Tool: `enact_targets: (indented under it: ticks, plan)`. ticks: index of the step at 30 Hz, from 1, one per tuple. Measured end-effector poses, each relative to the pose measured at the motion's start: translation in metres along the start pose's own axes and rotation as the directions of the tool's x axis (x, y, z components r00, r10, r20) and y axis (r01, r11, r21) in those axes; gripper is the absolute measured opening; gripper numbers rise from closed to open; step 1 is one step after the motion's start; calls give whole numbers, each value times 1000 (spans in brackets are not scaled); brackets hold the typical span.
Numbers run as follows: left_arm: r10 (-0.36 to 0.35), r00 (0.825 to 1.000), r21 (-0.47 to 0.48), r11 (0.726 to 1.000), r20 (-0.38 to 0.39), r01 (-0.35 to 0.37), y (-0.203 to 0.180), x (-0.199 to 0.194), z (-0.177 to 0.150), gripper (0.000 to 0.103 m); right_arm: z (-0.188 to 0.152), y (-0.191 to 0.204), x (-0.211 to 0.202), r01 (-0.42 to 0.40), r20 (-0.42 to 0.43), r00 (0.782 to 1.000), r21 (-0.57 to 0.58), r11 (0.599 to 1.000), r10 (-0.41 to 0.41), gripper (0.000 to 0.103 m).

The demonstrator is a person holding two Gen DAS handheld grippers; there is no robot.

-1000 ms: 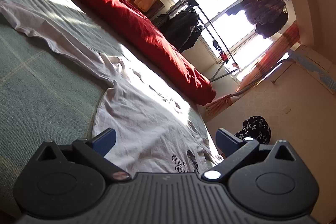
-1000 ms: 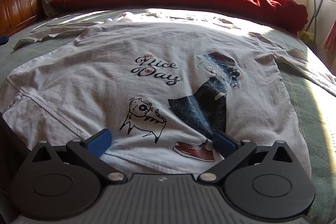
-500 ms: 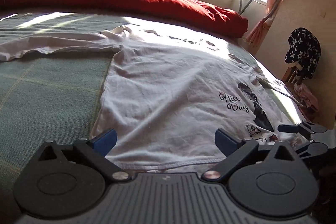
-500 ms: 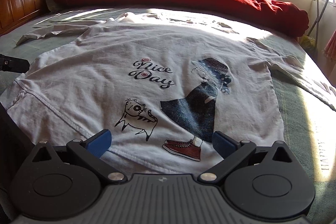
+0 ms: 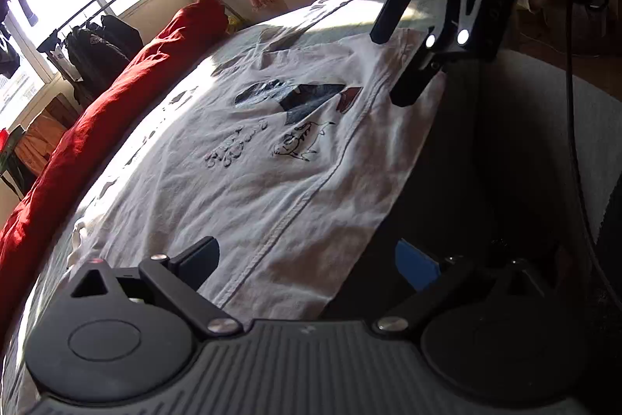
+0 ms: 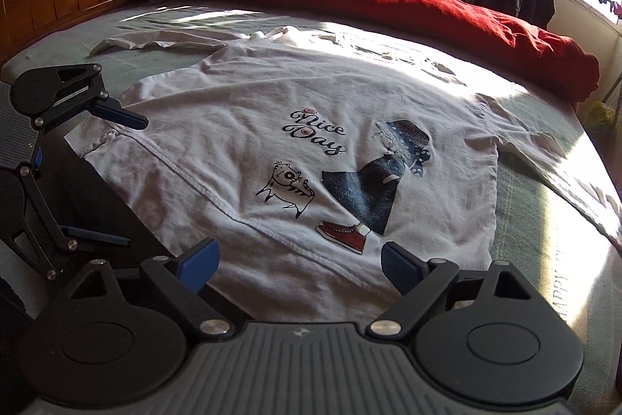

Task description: Fold clothes

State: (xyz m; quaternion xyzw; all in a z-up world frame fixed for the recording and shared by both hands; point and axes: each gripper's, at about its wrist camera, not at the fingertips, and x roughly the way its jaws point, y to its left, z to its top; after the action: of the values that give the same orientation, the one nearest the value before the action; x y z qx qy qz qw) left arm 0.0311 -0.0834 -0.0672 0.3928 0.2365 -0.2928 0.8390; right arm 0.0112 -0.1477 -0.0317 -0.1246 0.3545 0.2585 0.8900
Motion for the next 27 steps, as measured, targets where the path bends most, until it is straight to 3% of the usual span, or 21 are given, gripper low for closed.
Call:
enact_targets:
  ticks: [3, 10, 16, 18, 21, 24, 27]
  plan:
    - [77, 997, 88, 993, -8, -76, -12, 13, 5, 92, -7, 4, -8, -11, 7, 1000, 6, 1000, 11, 93]
    - [87, 995, -55, 995, 39, -85, 24, 2, 20, 92, -15, 20, -29, -102, 37, 994, -84, 991, 106, 77]
    - [118, 992, -171, 979, 36, -110, 57, 4, 27, 92, -10, 45, -31, -295, 67, 948, -180, 938, 311, 76]
    - [121, 992, -194, 975, 36, -111, 64, 5, 28, 92, -7, 57, -17, -268, 35, 959, -214, 939, 282, 75]
    - [127, 991, -206, 972, 34, -117, 67, 7, 28, 92, -3, 67, 9, -211, -32, 977, -265, 941, 210, 63]
    - [118, 992, -214, 971, 42, -107, 67, 5, 25, 92, -3, 70, 31, -140, -51, 990, -297, 945, 131, 59]
    - [114, 992, -228, 969, 54, -99, 67, 0, 21, 92, -4, 80, 40, -82, -34, 997, -378, 922, 75, 49]
